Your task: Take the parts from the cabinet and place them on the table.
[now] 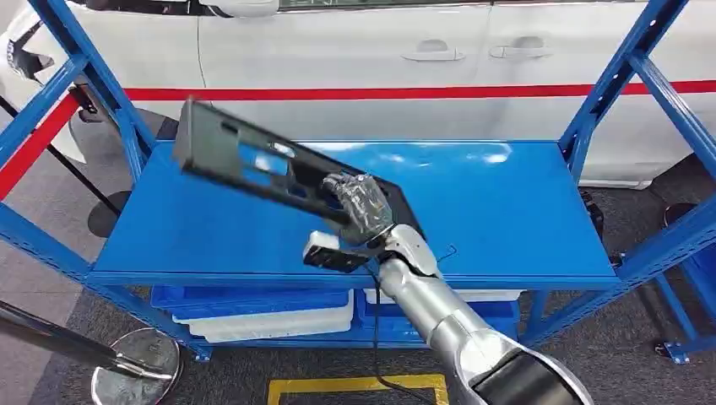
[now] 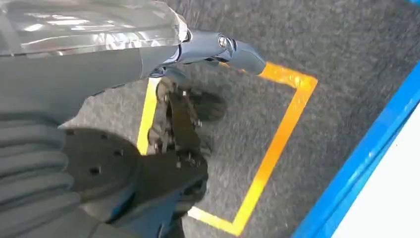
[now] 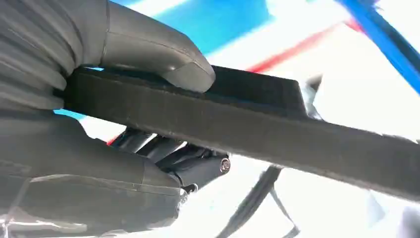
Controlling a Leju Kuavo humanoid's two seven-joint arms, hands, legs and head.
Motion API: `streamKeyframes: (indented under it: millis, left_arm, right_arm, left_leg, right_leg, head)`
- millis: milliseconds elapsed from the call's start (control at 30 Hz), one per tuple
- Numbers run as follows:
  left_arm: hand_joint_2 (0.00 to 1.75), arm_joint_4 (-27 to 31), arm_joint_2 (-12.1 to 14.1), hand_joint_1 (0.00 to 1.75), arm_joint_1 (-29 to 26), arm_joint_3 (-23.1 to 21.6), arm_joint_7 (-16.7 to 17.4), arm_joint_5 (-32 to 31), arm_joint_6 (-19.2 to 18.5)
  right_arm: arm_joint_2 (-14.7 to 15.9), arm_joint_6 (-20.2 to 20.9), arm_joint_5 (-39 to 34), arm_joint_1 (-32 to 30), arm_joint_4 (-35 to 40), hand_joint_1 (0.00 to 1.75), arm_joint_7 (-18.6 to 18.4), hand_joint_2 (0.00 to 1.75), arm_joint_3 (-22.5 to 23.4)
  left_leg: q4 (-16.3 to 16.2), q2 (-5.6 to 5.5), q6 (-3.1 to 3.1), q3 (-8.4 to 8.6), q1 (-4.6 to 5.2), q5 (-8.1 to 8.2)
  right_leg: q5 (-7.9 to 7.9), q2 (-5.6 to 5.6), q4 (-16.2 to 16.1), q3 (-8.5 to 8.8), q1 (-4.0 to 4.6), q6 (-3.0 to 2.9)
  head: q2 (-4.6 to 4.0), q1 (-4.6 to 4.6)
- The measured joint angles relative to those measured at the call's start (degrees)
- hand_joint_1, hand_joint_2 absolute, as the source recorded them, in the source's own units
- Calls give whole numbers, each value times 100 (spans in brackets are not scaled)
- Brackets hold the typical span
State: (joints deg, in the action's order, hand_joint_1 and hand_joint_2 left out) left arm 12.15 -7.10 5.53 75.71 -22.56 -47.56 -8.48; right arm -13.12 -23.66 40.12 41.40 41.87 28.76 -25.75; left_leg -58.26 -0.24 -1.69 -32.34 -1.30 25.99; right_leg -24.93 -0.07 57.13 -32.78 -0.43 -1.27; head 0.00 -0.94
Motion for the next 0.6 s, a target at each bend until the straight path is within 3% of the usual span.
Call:
streamKeyframes:
  millis: [33, 100, 133, 167, 200, 300, 333, 433, 500, 533, 600]
  left_arm:
    - [175, 0, 2, 0, 0, 4, 0, 24, -4]
    - [175, 0, 2, 0, -15, 15, 4, 62, -7]
    - [175, 0, 2, 0, -32, 20, 4, 68, -11]
    - [175, 0, 2, 0, -40, 24, 2, 79, -13]
    - [175, 0, 4, 0, -48, 33, -4, 81, -11]
    - [175, 0, 28, 0, -80, 46, -44, 83, -2]
    - [175, 0, 39, 0, -85, 52, -52, 83, -2]
    - [175, 0, 44, 0, -99, 72, -127, 72, -18]
    - [175, 0, 35, 0, -97, 85, -142, 79, -15]
    - [175, 0, 35, 0, -84, 87, -149, 77, -29]
    - [175, 0, 39, 0, -62, 89, -118, 42, -52]
  right_arm:
    - [9, 196, -688, -236, 553, 171, 144, 175, 118]
    - [48, 410, -1572, -684, 1424, 171, 298, 175, 250]
    - [96, 557, -2018, -941, 1946, 171, 368, 175, 285]
    - [175, 770, -2523, -1128, 2441, 171, 487, 175, 311]
    - [279, 1008, -2989, -1298, 2920, 171, 610, 175, 322]
    - [573, 1694, -4153, -1763, 4369, 171, 692, 175, 344]
    - [656, 1941, -4398, -1888, 4745, 171, 696, 175, 366]
    - [864, 2887, -4712, -2264, 5896, 171, 698, 175, 392]
    - [947, 3537, -5086, -2387, 6248, 171, 685, 175, 377]
    - [1006, 3854, -5225, -2450, 6348, 171, 685, 175, 361]
    - [1101, 4523, -5104, -2630, 6539, 171, 692, 175, 313]
  left_leg:
    - [-374, -1, -13, -170, 4, 257]
    - [-1215, 0, -38, -573, -3, 665]
    - [-1631, 1, -47, -774, -2, 795]
    - [-1713, 1, -45, -818, -2, 751]
    - [-1552, 1, -30, -742, -1, 602]
    - [-122, 2, 90, -71, 17, -150]
    - [-27, 3, 128, -15, 61, -73]
    - [72, 5, 173, -30, 95, -35]
    - [198, 16, 248, 67, 22, -89]
    - [221, 13, 271, 94, 28, -96]
    - [205, 12, 294, 84, 35, -119]
  right_leg:
    - [-5, -27, -3, 0, -5, -47]
    - [-7, -49, 0, -26, 15, -59]
    - [-8, -56, 8, -43, 26, -61]
    - [-9, -57, 10, -44, 32, -61]
    - [-12, -58, 11, -38, 37, -58]
    - [-52, -46, 22, 1, 39, -23]
    - [-56, -45, 42, -26, 70, 6]
    - [-26, -31, 37, -90, 30, 105]
    - [-87, -16, 58, -48, 31, 176]
    - [-253, -4, 302, -137, 29, 211]
    - [-694, -3, 1165, -560, 4, 245]
  head:
    - [0, -2]
    - [0, -2]
    - [0, -2]
    - [0, -2]
    - [0, -2]
    - [0, -2]
    - [0, -2]
    - [0, -2]
    - [0, -2]
    - [0, 0]
    - [0, 0]
